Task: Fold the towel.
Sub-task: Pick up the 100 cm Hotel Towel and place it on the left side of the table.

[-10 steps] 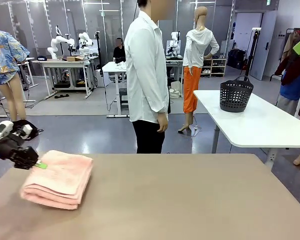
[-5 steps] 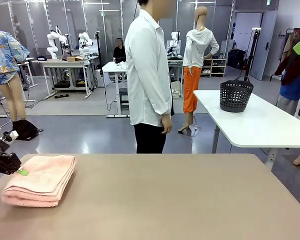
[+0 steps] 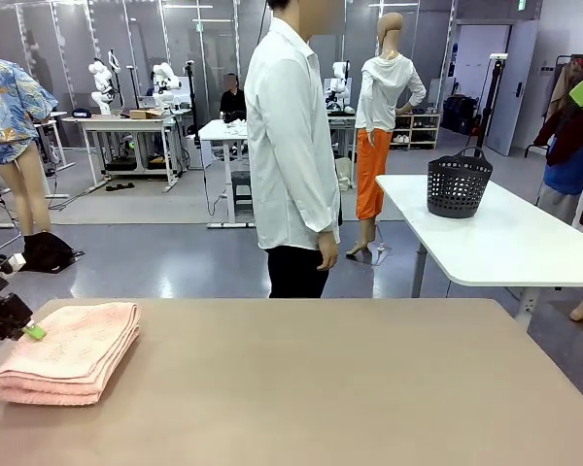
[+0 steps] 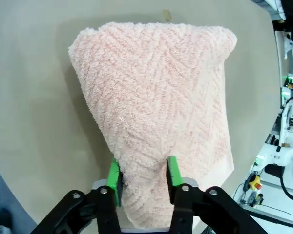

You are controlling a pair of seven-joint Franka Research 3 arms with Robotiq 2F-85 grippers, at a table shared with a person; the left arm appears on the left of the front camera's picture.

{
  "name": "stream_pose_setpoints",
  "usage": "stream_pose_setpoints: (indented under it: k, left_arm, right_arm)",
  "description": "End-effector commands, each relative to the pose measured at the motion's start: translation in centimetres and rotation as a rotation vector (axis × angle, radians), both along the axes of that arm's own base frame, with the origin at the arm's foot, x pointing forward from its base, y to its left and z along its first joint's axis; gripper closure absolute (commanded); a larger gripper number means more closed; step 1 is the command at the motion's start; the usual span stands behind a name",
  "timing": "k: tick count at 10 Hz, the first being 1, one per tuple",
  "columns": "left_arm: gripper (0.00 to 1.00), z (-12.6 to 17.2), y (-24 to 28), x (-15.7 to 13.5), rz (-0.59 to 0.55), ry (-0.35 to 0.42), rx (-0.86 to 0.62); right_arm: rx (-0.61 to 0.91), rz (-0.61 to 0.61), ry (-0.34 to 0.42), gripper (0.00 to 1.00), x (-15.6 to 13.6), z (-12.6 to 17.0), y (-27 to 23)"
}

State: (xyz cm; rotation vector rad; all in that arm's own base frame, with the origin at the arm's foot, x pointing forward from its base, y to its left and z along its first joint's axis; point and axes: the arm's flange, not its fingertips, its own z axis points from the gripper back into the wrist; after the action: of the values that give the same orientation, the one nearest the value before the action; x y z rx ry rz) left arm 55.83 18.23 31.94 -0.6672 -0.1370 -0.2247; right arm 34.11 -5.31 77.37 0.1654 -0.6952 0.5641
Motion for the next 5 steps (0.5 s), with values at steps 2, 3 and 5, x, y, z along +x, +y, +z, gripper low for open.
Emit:
stream_pose_setpoints:
  k: [2,3,5]
  left_arm:
    - [0.0,3.0,-0.4,-1.5,0.017,-0.064,0.043]
    - [0.0,4.3,-0.5,-2.0,0.021,-0.092,0.057]
    - [0.0,6.7,-1.0,-3.1,0.005,-0.133,0.129]
  right_arm:
    - [-0.005,0.003,0.007,0.0,0.0,0.1,0.0]
    - [-0.005,0.003,0.007,0.0,0.0,0.1,0.0]
    - [-0.005,0.003,0.007,0.0,0.0,0.1,0.0]
